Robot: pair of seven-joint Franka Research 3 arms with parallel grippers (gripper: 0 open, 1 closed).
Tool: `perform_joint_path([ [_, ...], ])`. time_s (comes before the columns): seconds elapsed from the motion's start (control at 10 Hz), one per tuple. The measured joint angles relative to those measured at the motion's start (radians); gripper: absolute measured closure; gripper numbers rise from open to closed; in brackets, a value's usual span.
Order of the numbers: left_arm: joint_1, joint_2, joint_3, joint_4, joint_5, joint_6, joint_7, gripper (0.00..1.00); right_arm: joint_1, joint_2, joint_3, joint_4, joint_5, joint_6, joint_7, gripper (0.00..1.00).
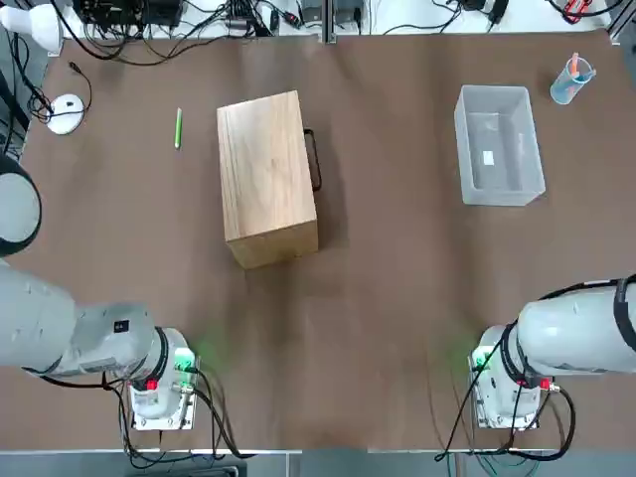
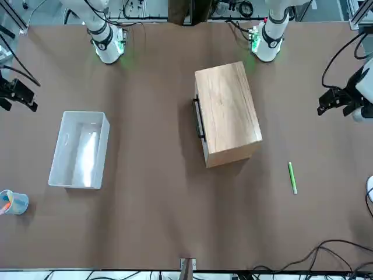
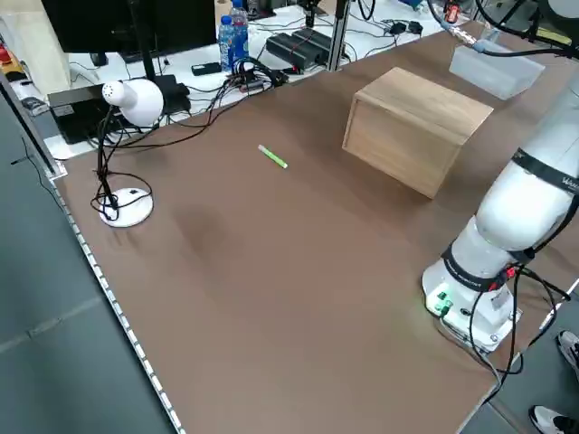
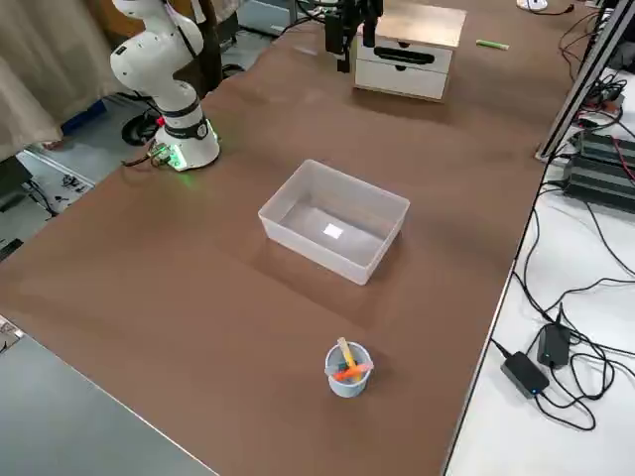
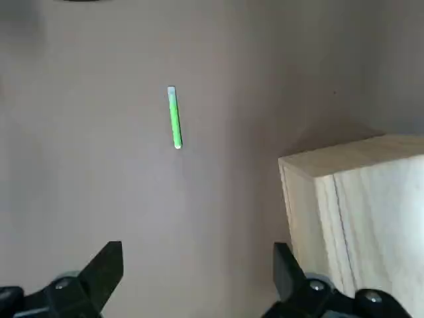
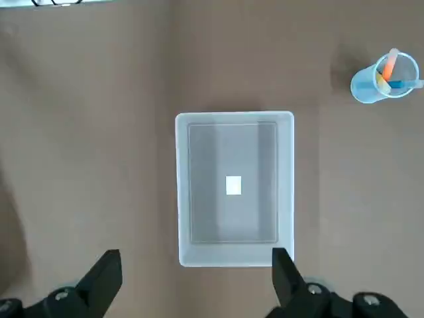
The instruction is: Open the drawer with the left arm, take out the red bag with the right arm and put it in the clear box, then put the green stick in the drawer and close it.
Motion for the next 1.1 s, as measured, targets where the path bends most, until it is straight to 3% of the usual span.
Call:
perform_joint_path([
  [0.3, -0.01, 0.0, -0.095, 0.004, 0.0, -0.001, -0.077, 0.0, 0.001, 0.009, 0.0, -0.001, 0.0, 0.0, 0.0, 0.0],
  [0.8, -0.034, 0.045, -0.365, 0.001, -0.004, 0.012, -0.43, 0.0, 0.004, 0.048, 0.001, -0.007, 0.001, 0.002, 0.001, 0.0],
  [0.9, -0.069, 0.068, -0.404, 0.001, -0.004, 0.035, -0.528, 0.0, 0.004, 0.075, 0.001, -0.007, 0.001, 0.007, 0.001, 0.0],
  [1.1, -0.199, 0.133, -0.418, 0.003, -0.002, 0.11, -0.718, 0.0, 0.005, 0.137, 0.001, -0.009, 0.016, 0.046, 0.001, 0.0],
])
